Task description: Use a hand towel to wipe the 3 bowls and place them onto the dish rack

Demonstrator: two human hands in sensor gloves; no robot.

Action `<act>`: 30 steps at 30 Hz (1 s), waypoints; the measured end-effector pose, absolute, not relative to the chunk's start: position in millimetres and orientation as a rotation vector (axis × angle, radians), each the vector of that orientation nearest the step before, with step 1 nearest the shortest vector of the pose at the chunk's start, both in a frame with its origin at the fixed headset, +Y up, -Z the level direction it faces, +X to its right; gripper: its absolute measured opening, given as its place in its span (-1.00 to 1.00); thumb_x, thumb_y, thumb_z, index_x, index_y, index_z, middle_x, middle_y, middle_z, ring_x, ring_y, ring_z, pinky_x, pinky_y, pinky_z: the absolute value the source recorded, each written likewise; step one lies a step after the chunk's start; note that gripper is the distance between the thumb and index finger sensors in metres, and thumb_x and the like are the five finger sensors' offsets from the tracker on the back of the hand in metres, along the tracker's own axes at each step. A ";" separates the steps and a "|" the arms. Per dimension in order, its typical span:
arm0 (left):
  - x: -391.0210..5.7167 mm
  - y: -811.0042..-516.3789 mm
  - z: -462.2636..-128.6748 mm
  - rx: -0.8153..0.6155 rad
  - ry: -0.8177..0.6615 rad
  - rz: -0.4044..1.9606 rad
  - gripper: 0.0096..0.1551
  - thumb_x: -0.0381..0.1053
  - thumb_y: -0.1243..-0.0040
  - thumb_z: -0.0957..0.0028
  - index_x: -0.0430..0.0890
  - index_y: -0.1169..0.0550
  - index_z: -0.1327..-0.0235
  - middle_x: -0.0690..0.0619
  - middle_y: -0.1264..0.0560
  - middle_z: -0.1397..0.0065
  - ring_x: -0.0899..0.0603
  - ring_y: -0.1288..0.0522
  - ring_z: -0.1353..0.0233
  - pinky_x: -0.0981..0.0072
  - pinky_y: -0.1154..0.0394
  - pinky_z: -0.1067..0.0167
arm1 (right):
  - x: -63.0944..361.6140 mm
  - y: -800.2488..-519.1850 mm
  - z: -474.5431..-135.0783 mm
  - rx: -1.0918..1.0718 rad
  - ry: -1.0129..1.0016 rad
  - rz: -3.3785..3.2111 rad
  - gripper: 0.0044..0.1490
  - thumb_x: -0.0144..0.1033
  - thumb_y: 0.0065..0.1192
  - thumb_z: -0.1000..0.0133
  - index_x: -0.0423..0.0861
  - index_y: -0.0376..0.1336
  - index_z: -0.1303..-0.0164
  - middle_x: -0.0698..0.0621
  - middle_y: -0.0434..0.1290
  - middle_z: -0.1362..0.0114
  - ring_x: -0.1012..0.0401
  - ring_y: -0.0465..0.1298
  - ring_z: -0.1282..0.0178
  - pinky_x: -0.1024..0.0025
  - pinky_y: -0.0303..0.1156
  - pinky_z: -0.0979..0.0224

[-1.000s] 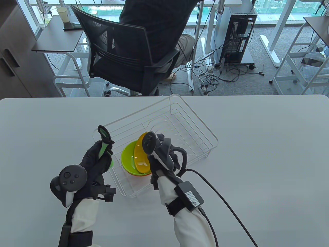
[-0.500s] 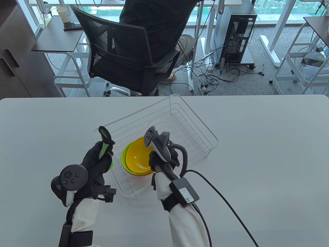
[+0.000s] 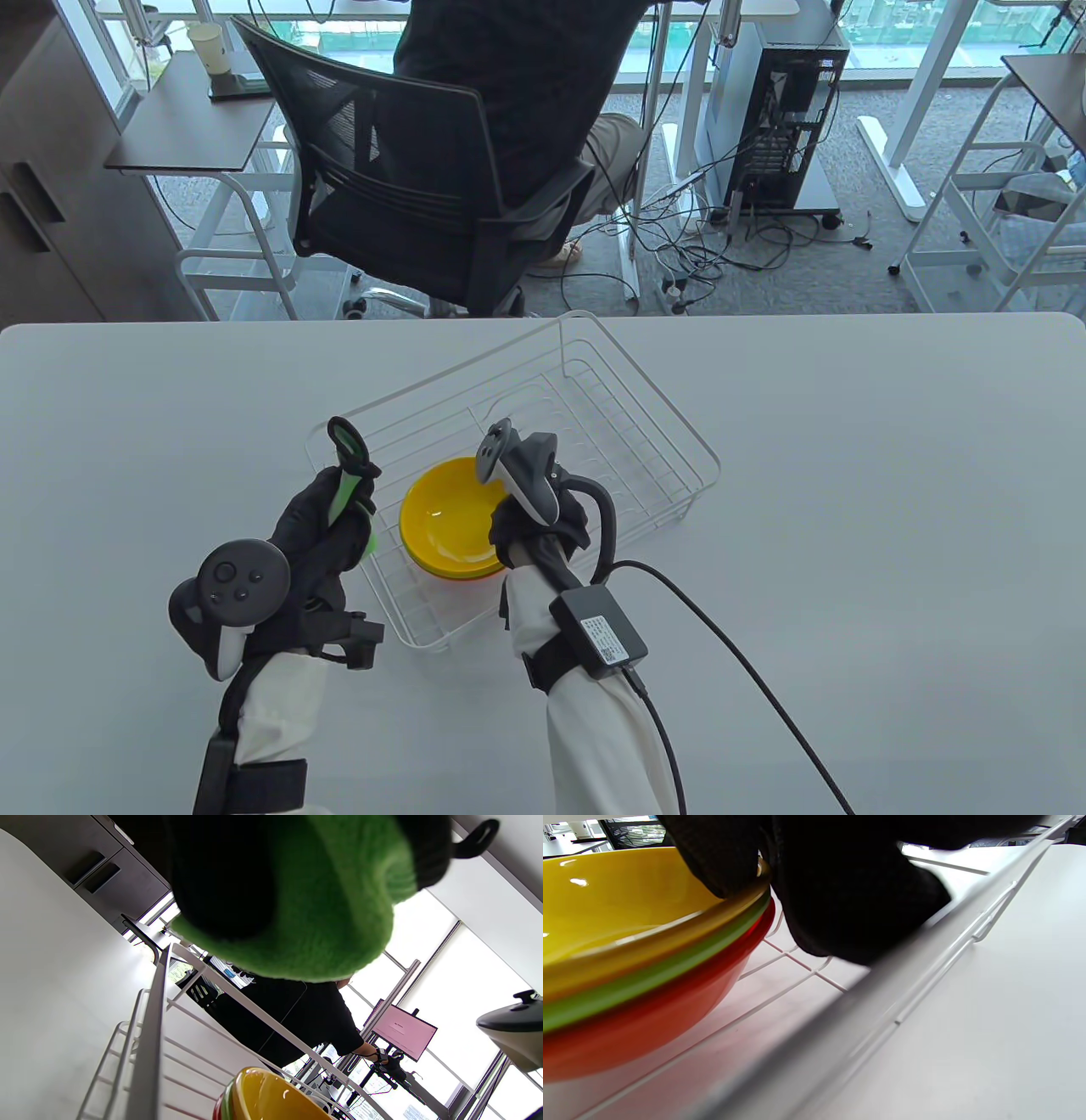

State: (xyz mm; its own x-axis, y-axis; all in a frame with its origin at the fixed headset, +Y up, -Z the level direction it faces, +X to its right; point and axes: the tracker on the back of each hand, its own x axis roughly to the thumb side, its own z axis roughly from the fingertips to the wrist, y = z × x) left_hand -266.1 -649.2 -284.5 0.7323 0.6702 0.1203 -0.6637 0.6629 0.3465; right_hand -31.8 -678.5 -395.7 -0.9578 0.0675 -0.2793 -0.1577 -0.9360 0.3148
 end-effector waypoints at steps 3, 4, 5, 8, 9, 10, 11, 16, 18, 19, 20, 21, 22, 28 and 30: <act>-266.2 -649.0 -284.6 0.385 0.018 0.747 -0.38 -0.10 -0.32 -0.10 -0.11 -0.49 -0.47 -0.27 -0.56 -0.45 -0.33 -0.63 -0.26 0.23 -0.74 0.05 | -32.0 -678.6 -395.6 -0.400 0.500 2.957 -0.33 -0.22 0.47 -0.01 -0.40 0.47 -0.18 -0.31 0.67 0.07 0.08 0.71 0.60 0.38 0.58 0.42; -266.4 -649.1 -284.7 0.385 0.018 0.744 -0.38 -0.10 -0.32 -0.10 -0.11 -0.49 -0.47 -0.27 -0.56 -0.45 -0.33 -0.63 -0.26 0.23 -0.74 0.05 | -31.2 -677.4 -394.5 -0.394 0.492 2.954 -0.32 -0.21 0.46 -0.02 -0.40 0.46 -0.19 -0.31 0.67 0.06 0.08 0.72 0.58 0.38 0.58 0.41; -266.5 -649.0 -284.6 0.386 0.018 0.741 -0.38 -0.10 -0.32 -0.10 -0.11 -0.49 -0.47 -0.27 -0.56 -0.45 -0.33 -0.63 -0.27 0.23 -0.74 0.05 | -29.8 -675.7 -393.1 -0.383 0.468 2.946 -0.31 -0.20 0.44 -0.02 -0.39 0.46 -0.20 -0.31 0.67 0.05 0.07 0.72 0.57 0.37 0.59 0.40; -265.0 -649.0 -286.1 0.383 0.017 0.707 -0.38 -0.10 -0.32 -0.10 -0.11 -0.49 -0.47 -0.27 -0.56 -0.45 -0.33 -0.63 -0.27 0.23 -0.73 0.05 | -24.0 -667.9 -387.8 -0.338 0.333 2.933 -0.32 -0.17 0.41 -0.04 -0.35 0.44 -0.22 -0.28 0.67 0.02 0.02 0.74 0.50 0.31 0.61 0.35; -264.3 -649.2 -286.5 0.382 0.020 0.683 -0.38 -0.10 -0.32 -0.10 -0.10 -0.49 -0.47 -0.27 -0.56 -0.46 -0.33 -0.63 -0.27 0.23 -0.73 0.04 | -21.1 -664.7 -385.7 -0.322 0.274 2.930 -0.32 -0.17 0.41 -0.04 -0.33 0.44 -0.23 -0.27 0.66 0.01 0.01 0.74 0.46 0.29 0.61 0.33; -264.0 -649.0 -286.6 0.387 0.025 0.658 -0.38 -0.10 -0.32 -0.10 -0.10 -0.49 -0.48 -0.26 -0.56 -0.46 -0.33 -0.62 -0.28 0.23 -0.73 0.04 | -18.4 -661.9 -384.3 -0.308 0.226 2.928 -0.33 -0.17 0.40 -0.03 -0.33 0.43 -0.23 -0.26 0.66 0.01 0.02 0.74 0.45 0.29 0.62 0.33; -264.2 -648.4 -287.0 0.392 0.029 0.623 -0.38 -0.10 -0.32 -0.10 -0.10 -0.49 -0.48 -0.26 -0.55 -0.46 -0.32 -0.62 -0.28 0.23 -0.73 0.03 | -14.5 -658.0 -382.6 -0.298 0.177 2.927 -0.33 -0.17 0.40 -0.03 -0.31 0.43 -0.23 -0.26 0.66 0.00 0.03 0.74 0.43 0.29 0.62 0.32; -273.6 -644.2 -284.8 0.423 0.072 0.503 -0.38 -0.09 -0.31 -0.11 -0.09 -0.48 -0.49 -0.25 -0.54 -0.48 -0.31 -0.62 -0.30 0.23 -0.73 0.01 | 8.3 -640.6 -372.9 -0.223 -0.003 2.857 -0.34 -0.16 0.38 -0.04 -0.28 0.41 -0.25 -0.22 0.65 -0.02 0.06 0.75 0.34 0.27 0.63 0.27; -283.1 -644.6 -283.8 0.424 0.107 0.465 -0.37 -0.09 -0.30 -0.11 -0.10 -0.47 -0.49 -0.25 -0.53 -0.49 -0.32 -0.61 -0.31 0.22 -0.72 0.00 | 20.7 -634.1 -366.6 -0.174 -0.080 2.809 -0.38 -0.19 0.33 -0.07 -0.26 0.41 -0.25 -0.23 0.63 -0.05 0.05 0.75 0.30 0.25 0.64 0.24; -286.4 -645.2 -283.5 0.423 0.123 0.454 -0.37 -0.09 -0.30 -0.11 -0.10 -0.47 -0.49 -0.26 -0.53 -0.49 -0.32 -0.61 -0.31 0.21 -0.72 0.00 | 25.2 -632.4 -364.5 -0.155 -0.103 2.795 -0.39 -0.20 0.31 -0.08 -0.25 0.41 -0.26 -0.24 0.63 -0.06 0.05 0.75 0.28 0.24 0.64 0.22; -291.9 -646.7 -283.2 0.421 0.149 0.440 -0.37 -0.09 -0.30 -0.12 -0.09 -0.46 -0.50 -0.26 -0.52 -0.49 -0.33 -0.60 -0.32 0.21 -0.72 -0.01 | 32.0 -629.8 -361.4 -0.145 -0.138 2.777 -0.40 -0.20 0.30 -0.09 -0.25 0.41 -0.25 -0.24 0.63 -0.06 0.04 0.75 0.27 0.23 0.64 0.21; -297.5 -648.9 -283.1 0.417 0.176 0.433 -0.37 -0.09 -0.30 -0.12 -0.10 -0.46 -0.51 -0.27 -0.51 -0.50 -0.33 -0.59 -0.33 0.20 -0.72 -0.02 | 39.2 -627.5 -358.1 -0.137 -0.176 2.761 -0.40 -0.21 0.29 -0.09 -0.25 0.41 -0.26 -0.24 0.62 -0.07 0.04 0.75 0.26 0.23 0.64 0.20; -300.8 -650.4 -283.2 0.415 0.193 0.433 -0.36 -0.09 -0.30 -0.12 -0.11 -0.46 -0.51 -0.27 -0.51 -0.50 -0.34 -0.59 -0.33 0.19 -0.71 -0.02 | 43.6 -626.5 -356.4 -0.129 -0.198 2.754 -0.41 -0.21 0.29 -0.09 -0.25 0.41 -0.25 -0.23 0.62 -0.07 0.05 0.75 0.26 0.23 0.64 0.20; -322.1 -665.1 -284.9 0.369 0.311 0.399 -0.35 -0.10 -0.29 -0.12 -0.13 -0.44 -0.52 -0.30 -0.50 -0.51 -0.36 -0.58 -0.33 0.17 -0.71 -0.03 | 82.8 -622.7 -342.3 -0.134 -0.298 2.684 -0.40 -0.18 0.28 -0.09 -0.24 0.41 -0.25 -0.23 0.62 -0.07 0.05 0.74 0.24 0.23 0.64 0.19; -326.3 -671.5 -286.3 0.346 0.336 0.382 -0.35 -0.10 -0.29 -0.12 -0.13 -0.44 -0.52 -0.30 -0.49 -0.51 -0.36 -0.58 -0.33 0.17 -0.71 -0.03 | 94.4 -623.8 -338.3 -0.141 -0.300 2.648 -0.39 -0.17 0.28 -0.09 -0.25 0.41 -0.25 -0.23 0.62 -0.07 0.05 0.74 0.24 0.22 0.64 0.19</act>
State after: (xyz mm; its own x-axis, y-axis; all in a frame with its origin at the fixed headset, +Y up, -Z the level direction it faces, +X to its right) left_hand -326.3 -671.5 -286.3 0.8744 0.4148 -0.2516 -0.3020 0.8713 0.3868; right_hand 94.4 -623.8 -338.3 -0.8847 0.4636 -0.0477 -0.4412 -0.8662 -0.2347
